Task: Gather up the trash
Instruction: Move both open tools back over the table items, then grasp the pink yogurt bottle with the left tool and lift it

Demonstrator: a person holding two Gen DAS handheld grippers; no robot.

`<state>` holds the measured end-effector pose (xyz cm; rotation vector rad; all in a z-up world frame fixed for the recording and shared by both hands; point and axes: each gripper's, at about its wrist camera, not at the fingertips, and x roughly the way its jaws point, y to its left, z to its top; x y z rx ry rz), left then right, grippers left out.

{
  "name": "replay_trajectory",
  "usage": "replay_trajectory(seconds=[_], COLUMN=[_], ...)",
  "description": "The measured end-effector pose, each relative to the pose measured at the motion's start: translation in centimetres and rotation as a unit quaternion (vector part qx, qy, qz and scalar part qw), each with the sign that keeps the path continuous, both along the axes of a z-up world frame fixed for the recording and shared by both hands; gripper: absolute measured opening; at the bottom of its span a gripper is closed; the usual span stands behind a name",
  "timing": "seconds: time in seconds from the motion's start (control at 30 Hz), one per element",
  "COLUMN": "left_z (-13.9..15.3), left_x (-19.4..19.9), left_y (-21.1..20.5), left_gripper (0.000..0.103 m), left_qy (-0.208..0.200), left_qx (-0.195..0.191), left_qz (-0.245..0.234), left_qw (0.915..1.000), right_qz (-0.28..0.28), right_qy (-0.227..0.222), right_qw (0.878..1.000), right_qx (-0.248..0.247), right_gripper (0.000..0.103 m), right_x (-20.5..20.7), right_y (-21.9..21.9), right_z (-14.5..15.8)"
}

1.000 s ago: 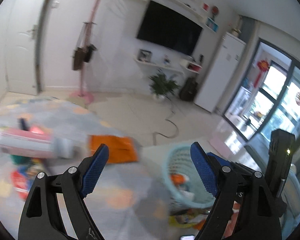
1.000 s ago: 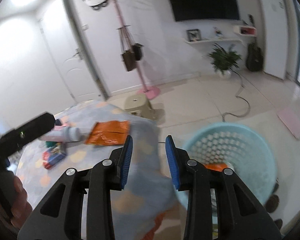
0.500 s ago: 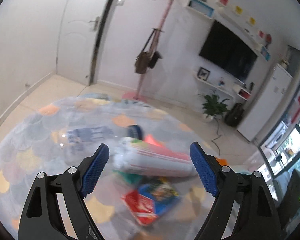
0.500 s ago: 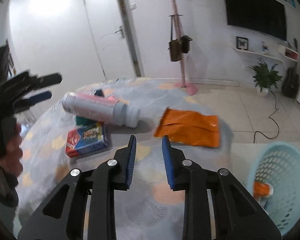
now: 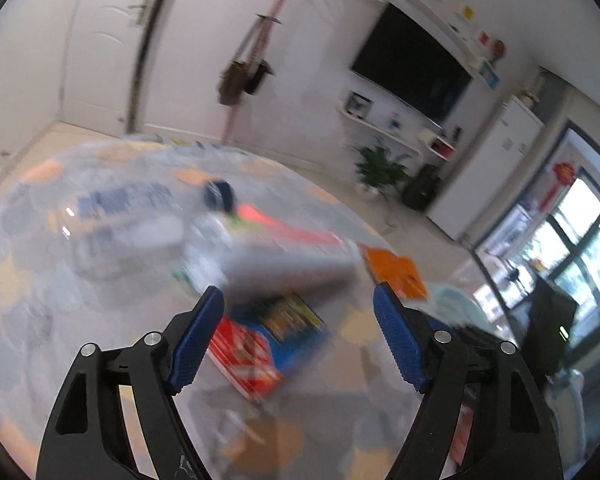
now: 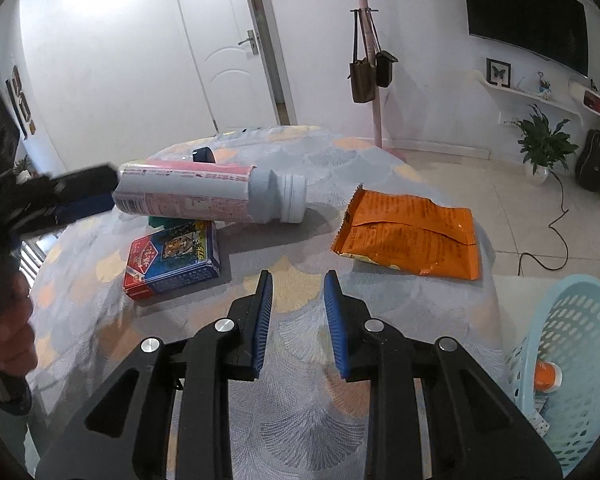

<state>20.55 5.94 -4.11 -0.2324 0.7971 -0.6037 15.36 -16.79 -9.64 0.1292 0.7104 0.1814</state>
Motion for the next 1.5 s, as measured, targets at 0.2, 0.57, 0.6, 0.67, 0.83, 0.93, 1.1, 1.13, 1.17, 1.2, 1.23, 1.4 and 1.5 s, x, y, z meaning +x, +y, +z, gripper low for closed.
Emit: replay_trajectory(seconds=[0.2, 0.57, 0.6, 0.67, 0.83, 0.93, 1.1, 1.13, 1.17, 1.2, 1.23, 1.4, 1.5], left_z=[0.2, 2.8, 2.7, 2.2, 0.4, 0.1, -1.3, -1.6, -2.1, -2.5, -3.0, -3.8, -3.3], left_x=[-3.1, 6.9, 7.7, 8.8, 8.2, 6.1, 4.8, 5.0, 5.4, 5.8, 6.3, 7.2, 6.9], left_y=[-1.4, -2.5, -3.3, -5.0, -6.4, -6.7, -8.6, -8.8, -9.1, -9.2, -9.2, -9.5, -9.9], left_gripper=[0.075, 0.083, 0.083, 0.082, 0.081, 0.081, 0.081, 0.08, 0.078, 0.077, 0.076, 0.072, 0.051], left_qy=[-0.011, -0.044, -0.038, -0.036, -0.002, 0.015, 0.043, 0.047, 0.054, 0.06, 0.073, 0.086, 0.087], left_qx=[0.028, 0.101, 0.107, 0.144, 0.204, 0.236, 0.273, 0.276, 0.278, 0.276, 0.266, 0.239, 0.224], left_qz=[-0.045, -0.017, -0.034, -0.059, -0.1, -0.128, -0.152, -0.149, -0.141, -0.133, -0.127, -0.1, -0.09], left_qw=[0.9985, 0.9938, 0.9929, 0.9871, 0.9737, 0.9633, 0.949, 0.9484, 0.9486, 0.95, 0.9529, 0.962, 0.9665], right_qz=[-0.002, 0.002, 0.003, 0.005, 0.008, 0.01, 0.005, 0.004, 0.004, 0.004, 0.004, 0.004, 0.001], right_qy=[-0.002, 0.001, 0.003, 0.005, 0.005, 0.002, -0.002, -0.002, -0.002, -0.002, -0.001, 0.002, -0.003], right_qw=[1.0, 1.0, 1.0, 1.0, 1.0, 1.0, 1.0, 1.0, 1.0, 1.0, 1.0, 0.999, 0.999], right_qx=[0.008, 0.013, 0.013, 0.012, 0.017, 0.021, 0.025, 0.025, 0.026, 0.028, 0.03, 0.036, 0.033], right_gripper=[0.024, 0.024, 0.024, 0.024, 0.024, 0.024, 0.024, 0.024, 0.024, 0.024, 0.024, 0.024, 0.024], right_x=[-0.2, 0.0, 0.1, 0.1, 0.1, 0.1, -0.1, -0.2, -0.2, -0.2, -0.2, -0.2, -0.3], right_y=[-0.2, -0.2, -0.1, 0.0, 0.0, 0.0, -0.2, -0.3, -0.3, -0.4, -0.4, -0.6, -0.6], right_z=[0.0, -0.1, -0.2, -0.3, -0.4, -0.3, -0.4, -0.4, -0.4, -0.5, -0.5, -0.5, -0.4])
